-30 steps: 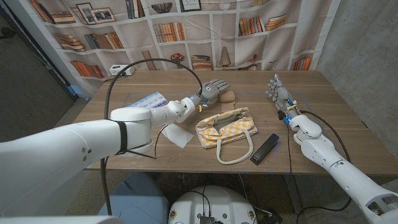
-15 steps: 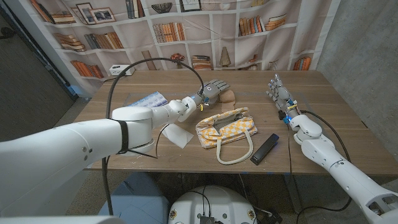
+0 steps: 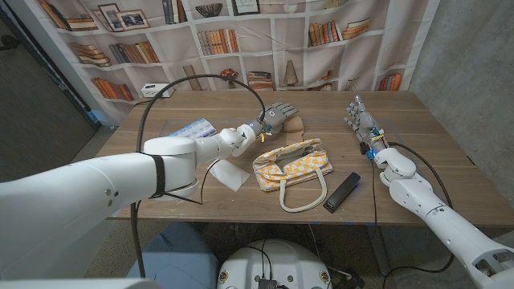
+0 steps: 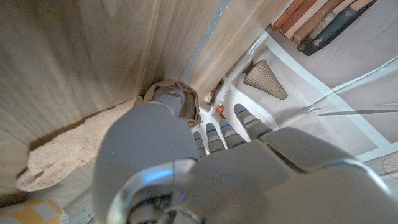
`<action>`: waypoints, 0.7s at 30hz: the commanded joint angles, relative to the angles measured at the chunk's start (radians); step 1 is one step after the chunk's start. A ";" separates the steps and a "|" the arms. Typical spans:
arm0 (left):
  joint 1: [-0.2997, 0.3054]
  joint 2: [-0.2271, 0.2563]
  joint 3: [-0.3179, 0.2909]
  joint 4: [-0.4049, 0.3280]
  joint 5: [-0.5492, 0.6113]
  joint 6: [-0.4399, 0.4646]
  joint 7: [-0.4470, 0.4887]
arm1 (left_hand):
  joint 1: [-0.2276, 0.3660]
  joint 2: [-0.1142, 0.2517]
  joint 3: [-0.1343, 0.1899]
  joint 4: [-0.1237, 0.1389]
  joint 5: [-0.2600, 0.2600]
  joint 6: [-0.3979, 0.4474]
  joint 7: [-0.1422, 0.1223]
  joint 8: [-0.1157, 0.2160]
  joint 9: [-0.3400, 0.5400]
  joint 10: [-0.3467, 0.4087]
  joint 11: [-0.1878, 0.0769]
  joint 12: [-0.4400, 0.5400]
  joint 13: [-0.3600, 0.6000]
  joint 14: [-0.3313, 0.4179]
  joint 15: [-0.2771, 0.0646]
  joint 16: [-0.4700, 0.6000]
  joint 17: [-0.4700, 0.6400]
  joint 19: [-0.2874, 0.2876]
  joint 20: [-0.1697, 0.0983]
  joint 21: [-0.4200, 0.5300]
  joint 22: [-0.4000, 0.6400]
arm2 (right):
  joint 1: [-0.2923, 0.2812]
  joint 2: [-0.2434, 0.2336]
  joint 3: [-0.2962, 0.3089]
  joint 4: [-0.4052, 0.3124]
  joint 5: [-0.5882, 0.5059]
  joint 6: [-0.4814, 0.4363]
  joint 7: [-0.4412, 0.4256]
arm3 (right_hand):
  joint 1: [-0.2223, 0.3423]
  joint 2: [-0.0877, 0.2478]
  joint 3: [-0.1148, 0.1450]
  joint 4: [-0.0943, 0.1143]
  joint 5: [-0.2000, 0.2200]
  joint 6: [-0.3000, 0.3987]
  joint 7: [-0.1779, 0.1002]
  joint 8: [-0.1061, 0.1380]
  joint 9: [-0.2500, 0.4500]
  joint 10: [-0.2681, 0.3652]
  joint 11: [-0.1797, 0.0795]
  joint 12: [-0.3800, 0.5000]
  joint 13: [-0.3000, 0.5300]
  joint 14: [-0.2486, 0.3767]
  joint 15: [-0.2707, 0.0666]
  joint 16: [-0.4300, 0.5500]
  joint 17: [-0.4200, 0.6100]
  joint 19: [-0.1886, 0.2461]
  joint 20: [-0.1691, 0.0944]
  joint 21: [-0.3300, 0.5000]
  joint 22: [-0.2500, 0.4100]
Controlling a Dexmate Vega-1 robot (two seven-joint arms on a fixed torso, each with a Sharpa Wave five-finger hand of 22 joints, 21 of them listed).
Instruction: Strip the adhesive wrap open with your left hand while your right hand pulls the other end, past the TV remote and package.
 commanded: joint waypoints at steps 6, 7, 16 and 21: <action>0.001 0.002 0.002 -0.038 -0.016 0.014 -0.014 | 0.030 0.004 0.063 0.008 0.007 0.046 -0.006 0.021 0.003 0.041 -0.017 0.025 0.009 0.038 -0.011 0.019 0.012 0.004 0.000 0.002 0.005 | -0.009 -0.005 0.006 -0.009 0.002 0.001 -0.006 | -0.002 0.003 0.007 0.001 -0.003 0.005 -0.004 0.006 0.001 0.004 -0.006 0.002 0.004 0.000 -0.004 -0.001 0.001 0.007 0.005 0.002 0.004; 0.001 0.000 0.002 -0.038 -0.018 0.015 -0.018 | 0.035 0.004 0.071 0.008 0.007 0.050 -0.005 0.022 0.003 0.048 -0.021 0.028 0.010 0.039 -0.011 0.020 0.013 0.004 0.001 0.003 0.005 | -0.009 -0.004 0.006 -0.009 0.003 0.002 -0.005 | -0.003 0.002 0.006 0.001 -0.003 0.004 -0.004 0.006 0.001 0.005 -0.007 0.003 0.004 0.000 -0.004 -0.001 0.001 0.007 0.005 0.002 0.004; 0.000 -0.017 0.006 -0.038 -0.032 0.027 -0.066 | 0.062 0.004 0.126 0.014 0.004 0.070 -0.008 0.024 0.004 0.083 -0.035 0.047 0.019 0.075 -0.020 0.039 0.027 0.011 0.011 0.009 0.007 | -0.016 -0.008 0.011 -0.015 0.005 0.002 -0.009 | -0.004 0.002 0.007 0.001 -0.003 0.005 -0.006 0.006 0.001 0.005 -0.011 0.002 0.004 0.000 -0.004 -0.001 0.002 0.007 0.005 0.002 0.004; -0.001 -0.027 0.010 -0.038 -0.043 0.035 -0.101 | 0.057 -0.002 0.128 0.028 -0.007 0.078 -0.008 0.024 0.004 0.105 -0.043 0.060 0.027 0.114 -0.032 0.063 0.040 0.044 0.020 0.023 0.009 | -0.020 -0.010 0.014 -0.019 0.007 0.002 -0.012 | -0.004 0.002 0.007 0.001 -0.003 0.004 -0.007 0.006 0.001 0.004 -0.012 0.002 0.004 0.000 -0.004 0.000 0.002 0.008 0.006 0.002 0.004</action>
